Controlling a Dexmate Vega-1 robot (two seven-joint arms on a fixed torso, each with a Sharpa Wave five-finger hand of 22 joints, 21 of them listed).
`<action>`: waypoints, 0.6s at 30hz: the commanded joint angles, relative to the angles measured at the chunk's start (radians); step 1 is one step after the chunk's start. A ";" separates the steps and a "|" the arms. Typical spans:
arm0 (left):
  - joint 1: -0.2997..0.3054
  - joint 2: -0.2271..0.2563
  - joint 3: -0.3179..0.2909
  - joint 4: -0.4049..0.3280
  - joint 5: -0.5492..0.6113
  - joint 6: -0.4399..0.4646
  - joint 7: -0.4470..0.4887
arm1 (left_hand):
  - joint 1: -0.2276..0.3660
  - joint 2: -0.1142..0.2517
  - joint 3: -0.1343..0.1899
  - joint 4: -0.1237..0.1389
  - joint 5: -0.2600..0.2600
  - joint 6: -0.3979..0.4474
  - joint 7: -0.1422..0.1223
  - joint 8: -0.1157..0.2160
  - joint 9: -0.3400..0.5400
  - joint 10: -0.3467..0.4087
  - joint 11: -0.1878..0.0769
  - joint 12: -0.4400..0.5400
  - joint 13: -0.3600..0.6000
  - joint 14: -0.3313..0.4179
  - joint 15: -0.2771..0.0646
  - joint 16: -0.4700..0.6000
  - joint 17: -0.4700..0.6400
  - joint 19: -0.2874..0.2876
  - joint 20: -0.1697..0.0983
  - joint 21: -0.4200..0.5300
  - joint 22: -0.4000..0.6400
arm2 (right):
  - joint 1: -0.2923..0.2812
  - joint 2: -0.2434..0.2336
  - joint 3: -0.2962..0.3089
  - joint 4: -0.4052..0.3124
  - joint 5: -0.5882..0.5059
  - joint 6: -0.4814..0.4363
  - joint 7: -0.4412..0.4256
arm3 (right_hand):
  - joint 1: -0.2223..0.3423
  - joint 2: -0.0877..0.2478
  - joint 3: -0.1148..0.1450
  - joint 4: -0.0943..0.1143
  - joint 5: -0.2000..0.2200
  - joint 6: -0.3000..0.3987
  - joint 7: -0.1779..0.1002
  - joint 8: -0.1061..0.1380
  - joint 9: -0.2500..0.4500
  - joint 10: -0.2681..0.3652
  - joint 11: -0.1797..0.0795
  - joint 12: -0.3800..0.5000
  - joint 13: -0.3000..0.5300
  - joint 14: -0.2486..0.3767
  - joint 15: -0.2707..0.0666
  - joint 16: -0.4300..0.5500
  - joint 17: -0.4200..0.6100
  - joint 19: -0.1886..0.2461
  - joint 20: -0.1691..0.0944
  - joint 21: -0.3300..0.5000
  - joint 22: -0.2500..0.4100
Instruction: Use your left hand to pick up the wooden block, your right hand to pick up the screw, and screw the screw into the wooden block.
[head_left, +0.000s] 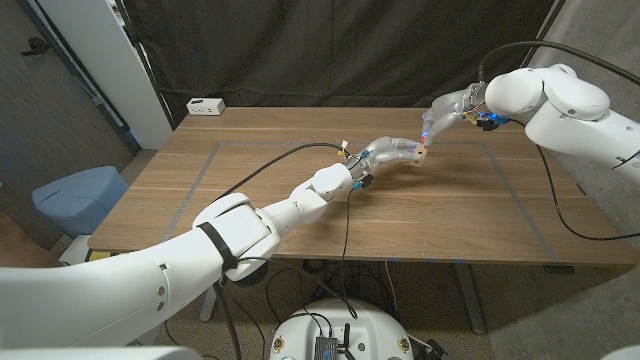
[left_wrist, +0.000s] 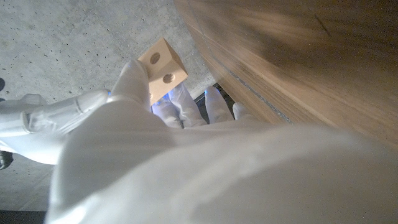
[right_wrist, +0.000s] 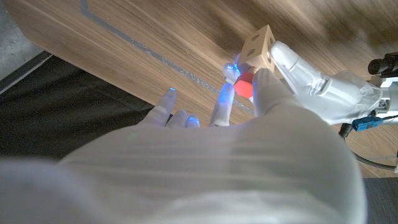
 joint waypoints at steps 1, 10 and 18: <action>0.004 0.002 0.000 -0.005 0.002 0.000 -0.001 | -0.006 0.020 0.016 0.012 0.009 0.049 0.011 0.005 0.003 0.010 -0.002 0.005 0.006 0.008 -0.089 -0.004 0.004 0.004 0.004 0.001 0.002 | -0.007 0.002 0.003 0.001 0.004 0.000 -0.008 | 0.013 0.001 0.012 0.001 0.001 0.019 -0.003 0.015 0.005 0.011 0.003 0.005 0.002 0.008 -0.007 0.004 0.002 0.005 -0.005 0.008 0.003; 0.003 0.000 0.000 -0.003 0.001 0.001 -0.003 | -0.007 0.020 0.016 0.012 0.009 0.048 0.009 0.005 0.003 0.009 -0.002 0.005 0.006 0.007 -0.089 -0.004 0.004 0.004 0.002 0.001 0.002 | -0.017 -0.004 0.010 0.001 0.011 0.002 -0.022 | 0.019 0.004 0.018 0.003 0.000 0.040 0.000 0.032 0.014 0.025 0.000 0.008 0.002 0.017 -0.014 0.007 0.004 0.013 -0.026 0.009 0.003; 0.004 0.001 0.000 -0.004 0.002 0.001 -0.002 | -0.007 0.019 0.016 0.011 0.009 0.050 0.010 0.005 0.003 0.010 -0.002 0.005 0.006 0.008 -0.088 -0.005 0.003 0.004 0.002 0.001 0.002 | -0.024 -0.005 0.013 0.003 0.015 0.005 -0.035 | 0.019 0.006 0.022 0.005 -0.001 0.060 0.001 0.047 0.021 0.037 0.003 0.011 0.002 0.024 -0.021 0.009 0.006 0.021 -0.043 0.010 0.003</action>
